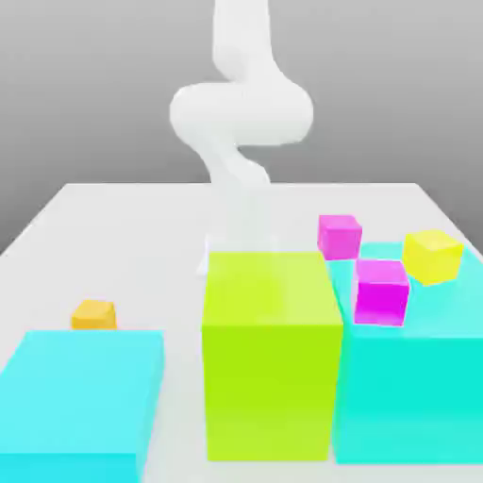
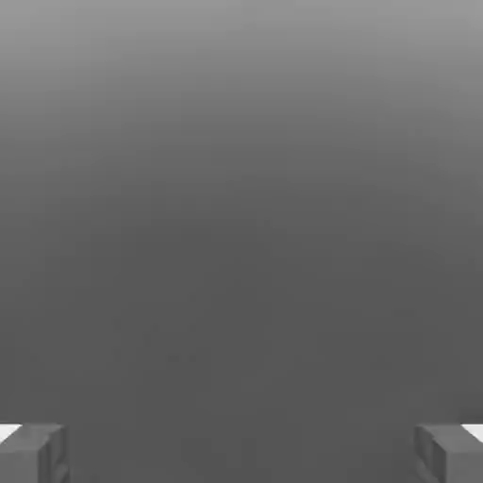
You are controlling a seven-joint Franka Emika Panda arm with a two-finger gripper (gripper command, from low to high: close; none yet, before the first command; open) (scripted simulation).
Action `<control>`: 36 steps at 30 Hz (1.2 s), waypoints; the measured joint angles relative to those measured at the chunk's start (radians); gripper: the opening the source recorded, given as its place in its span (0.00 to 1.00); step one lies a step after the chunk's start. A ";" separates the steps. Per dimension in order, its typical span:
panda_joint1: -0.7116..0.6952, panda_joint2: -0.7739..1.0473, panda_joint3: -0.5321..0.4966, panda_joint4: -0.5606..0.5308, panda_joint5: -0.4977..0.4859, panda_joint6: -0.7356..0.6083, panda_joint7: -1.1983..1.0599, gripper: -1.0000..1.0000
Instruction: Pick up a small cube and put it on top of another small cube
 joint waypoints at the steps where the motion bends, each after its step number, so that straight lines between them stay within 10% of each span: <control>1: -0.028 0.024 0.001 -0.022 -0.007 0.019 0.034 0.50; 24: -0.577 0.535 -0.113 -0.484 -0.098 0.422 0.698 0.50; 36: -0.702 0.865 -0.106 -0.566 0.098 0.694 0.717 0.50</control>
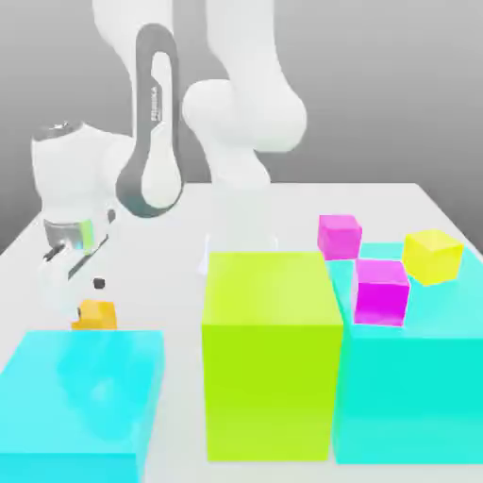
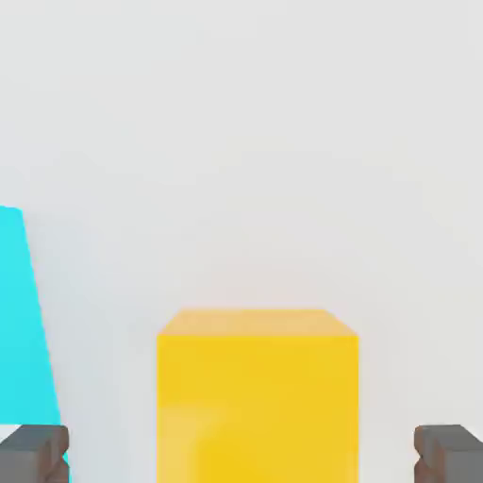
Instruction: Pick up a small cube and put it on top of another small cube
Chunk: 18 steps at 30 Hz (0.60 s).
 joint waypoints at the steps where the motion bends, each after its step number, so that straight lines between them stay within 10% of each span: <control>1: -0.027 0.033 0.030 0.005 0.015 0.028 -0.012 0.50; 2: -0.054 0.066 0.058 0.010 0.022 0.056 -0.019 0.50; 3: -0.071 0.093 0.075 0.013 0.026 0.079 -0.024 0.00; 18: -0.057 -0.146 0.028 -0.027 -0.098 -0.118 0.066 0.00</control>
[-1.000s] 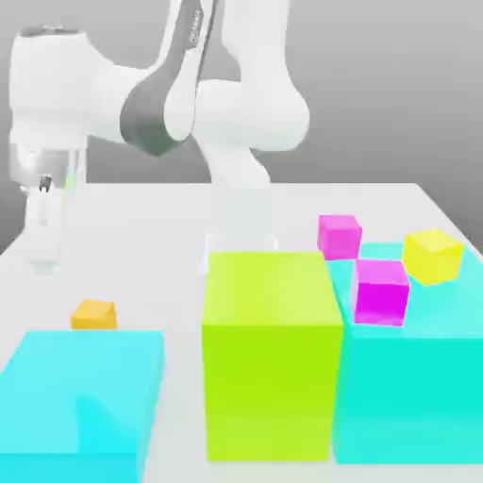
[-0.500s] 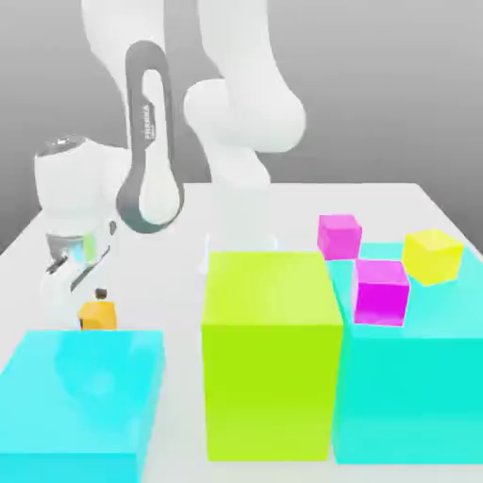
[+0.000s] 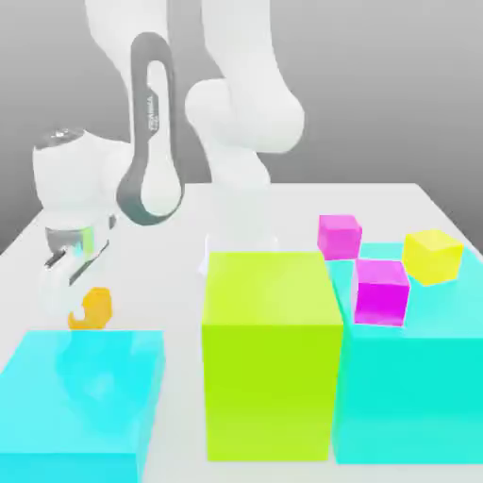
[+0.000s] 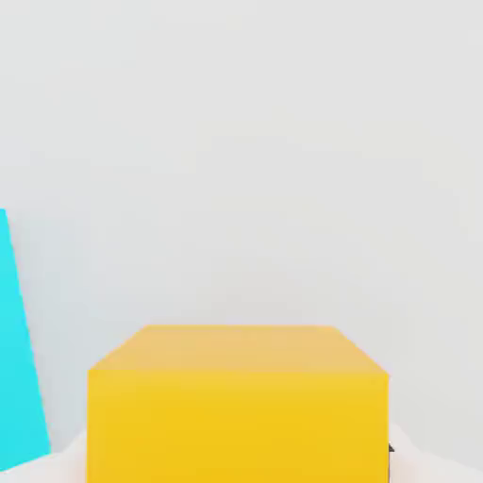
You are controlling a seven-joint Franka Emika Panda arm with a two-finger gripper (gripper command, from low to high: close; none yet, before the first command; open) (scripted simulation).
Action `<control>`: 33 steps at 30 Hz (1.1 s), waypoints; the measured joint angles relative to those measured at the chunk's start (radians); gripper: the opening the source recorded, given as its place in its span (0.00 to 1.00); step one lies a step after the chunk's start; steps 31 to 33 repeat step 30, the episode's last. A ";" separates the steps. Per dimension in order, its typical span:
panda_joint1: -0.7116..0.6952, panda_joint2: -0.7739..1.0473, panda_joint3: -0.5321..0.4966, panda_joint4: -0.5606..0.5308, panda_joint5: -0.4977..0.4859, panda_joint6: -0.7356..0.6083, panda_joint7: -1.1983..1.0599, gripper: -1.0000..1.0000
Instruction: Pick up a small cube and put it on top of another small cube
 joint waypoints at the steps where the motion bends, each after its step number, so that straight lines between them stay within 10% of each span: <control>1: 0.001 -0.031 0.002 -0.004 -0.004 -0.028 0.005 0.00; 22: 0.507 -0.347 0.591 0.553 0.222 -0.854 0.806 0.00; 26: 0.546 -0.301 0.669 0.523 0.228 -0.782 0.887 0.00; 27: 0.547 -0.290 0.677 0.508 0.226 -0.755 0.893 1.00; 33: 0.547 -0.290 0.677 0.508 0.226 -0.755 0.893 1.00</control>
